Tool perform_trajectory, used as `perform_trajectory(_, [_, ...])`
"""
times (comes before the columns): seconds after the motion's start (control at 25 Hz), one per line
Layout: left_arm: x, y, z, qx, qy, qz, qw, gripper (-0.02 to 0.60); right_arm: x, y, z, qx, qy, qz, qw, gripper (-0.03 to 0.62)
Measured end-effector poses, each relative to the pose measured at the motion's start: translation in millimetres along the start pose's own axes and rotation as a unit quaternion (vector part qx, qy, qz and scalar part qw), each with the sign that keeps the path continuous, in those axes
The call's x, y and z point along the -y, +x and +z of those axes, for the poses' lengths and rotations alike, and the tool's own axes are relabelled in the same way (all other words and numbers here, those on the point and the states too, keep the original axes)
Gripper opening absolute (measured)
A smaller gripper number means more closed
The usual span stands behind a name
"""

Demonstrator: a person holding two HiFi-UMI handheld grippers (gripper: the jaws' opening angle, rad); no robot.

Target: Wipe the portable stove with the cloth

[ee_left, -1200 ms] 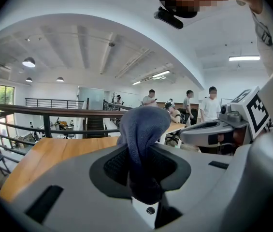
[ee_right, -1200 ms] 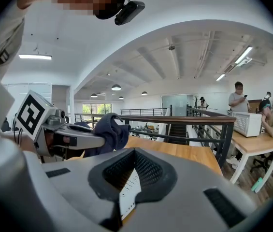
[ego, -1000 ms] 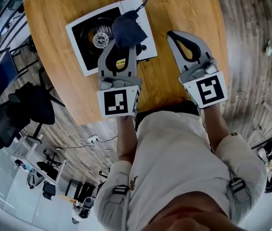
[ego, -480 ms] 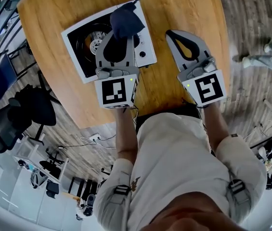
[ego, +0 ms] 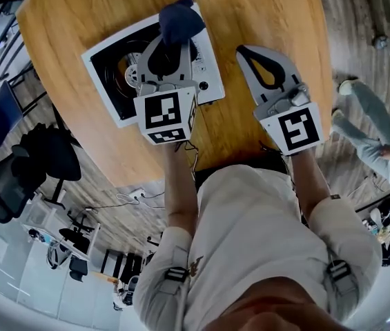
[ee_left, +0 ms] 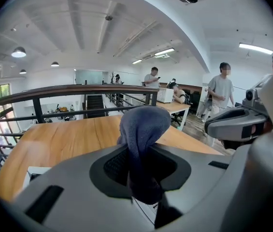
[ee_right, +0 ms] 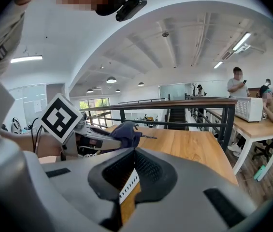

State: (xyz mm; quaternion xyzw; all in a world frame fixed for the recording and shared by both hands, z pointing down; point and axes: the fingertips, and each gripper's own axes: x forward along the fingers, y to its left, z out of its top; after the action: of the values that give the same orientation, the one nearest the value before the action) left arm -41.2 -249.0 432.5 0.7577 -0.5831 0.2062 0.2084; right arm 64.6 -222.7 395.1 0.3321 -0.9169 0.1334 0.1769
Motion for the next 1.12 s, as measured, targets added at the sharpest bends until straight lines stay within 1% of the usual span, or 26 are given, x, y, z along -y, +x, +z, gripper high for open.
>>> perform_trajectory(0.36, [-10, 38, -19, -0.051, -0.004, 0.003, 0.9987, 0.104, 13, 17, -17, -0.012, 0.011, 0.003, 1.0, 0.02])
perform_trajectory(0.84, [-7, 56, -32, -0.094, -0.017, 0.0, 0.9955, 0.104, 12, 16, -26, -0.023, 0.022, 0.005, 0.999, 0.02])
perform_trajectory(1.12, [-5, 62, -38, -0.109, -0.022, -0.007, 0.9938, 0.101, 12, 15, -26, -0.022, 0.022, 0.004, 0.999, 0.02])
